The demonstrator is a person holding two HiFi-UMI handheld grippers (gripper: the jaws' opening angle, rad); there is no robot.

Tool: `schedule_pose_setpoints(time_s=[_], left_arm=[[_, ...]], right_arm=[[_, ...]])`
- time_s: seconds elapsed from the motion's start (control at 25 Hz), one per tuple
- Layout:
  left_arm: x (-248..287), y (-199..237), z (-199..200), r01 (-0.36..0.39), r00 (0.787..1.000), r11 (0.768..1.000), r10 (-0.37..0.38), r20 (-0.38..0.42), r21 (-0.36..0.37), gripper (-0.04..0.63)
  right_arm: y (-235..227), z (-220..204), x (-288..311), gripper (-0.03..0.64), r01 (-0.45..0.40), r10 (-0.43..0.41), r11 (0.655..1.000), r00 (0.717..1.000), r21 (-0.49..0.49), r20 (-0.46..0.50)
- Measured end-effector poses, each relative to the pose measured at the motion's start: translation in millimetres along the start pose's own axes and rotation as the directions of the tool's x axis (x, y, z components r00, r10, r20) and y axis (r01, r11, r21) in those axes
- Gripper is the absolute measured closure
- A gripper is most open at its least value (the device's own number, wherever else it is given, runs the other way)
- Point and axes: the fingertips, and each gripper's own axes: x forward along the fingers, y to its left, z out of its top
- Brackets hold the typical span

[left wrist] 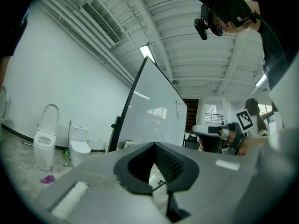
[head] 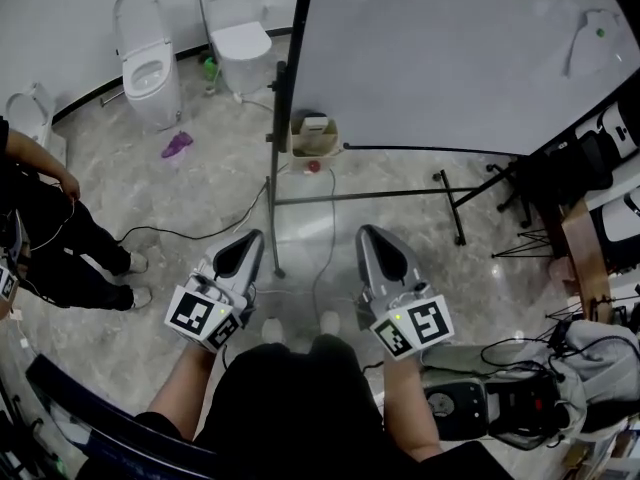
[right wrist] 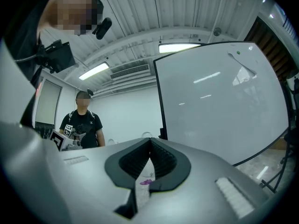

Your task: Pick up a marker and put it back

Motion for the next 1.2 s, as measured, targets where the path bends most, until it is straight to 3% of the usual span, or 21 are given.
schedule_pose_setpoints(time_s=[0.28, 0.52, 1.08, 1.2], left_arm=[[17, -5, 6, -0.020, 1.000, 1.000, 0.019, 0.016, 0.015, 0.589], [48, 1, 5, -0.080, 0.997, 0.995, 0.079, 0.014, 0.052, 0.589], [109, 32, -10, -0.193, 0.981, 0.975, 0.194, 0.002, 0.113, 0.588], [118, 37, -14, -0.206, 0.978, 0.972, 0.208, -0.002, 0.116, 0.588]], right_arm=[[-16, 3, 14, 0.607, -0.040, 0.040, 0.999, 0.999, 0.005, 0.005], [-45, -3, 45, 0.607, -0.084, 0.084, 0.996, 0.996, -0.022, -0.023], [-115, -64, 119, 0.606, -0.095, 0.073, 0.987, 0.985, -0.131, -0.159], [-129, -78, 137, 0.567, -0.094, 0.070, 0.987, 0.980, -0.127, -0.186]])
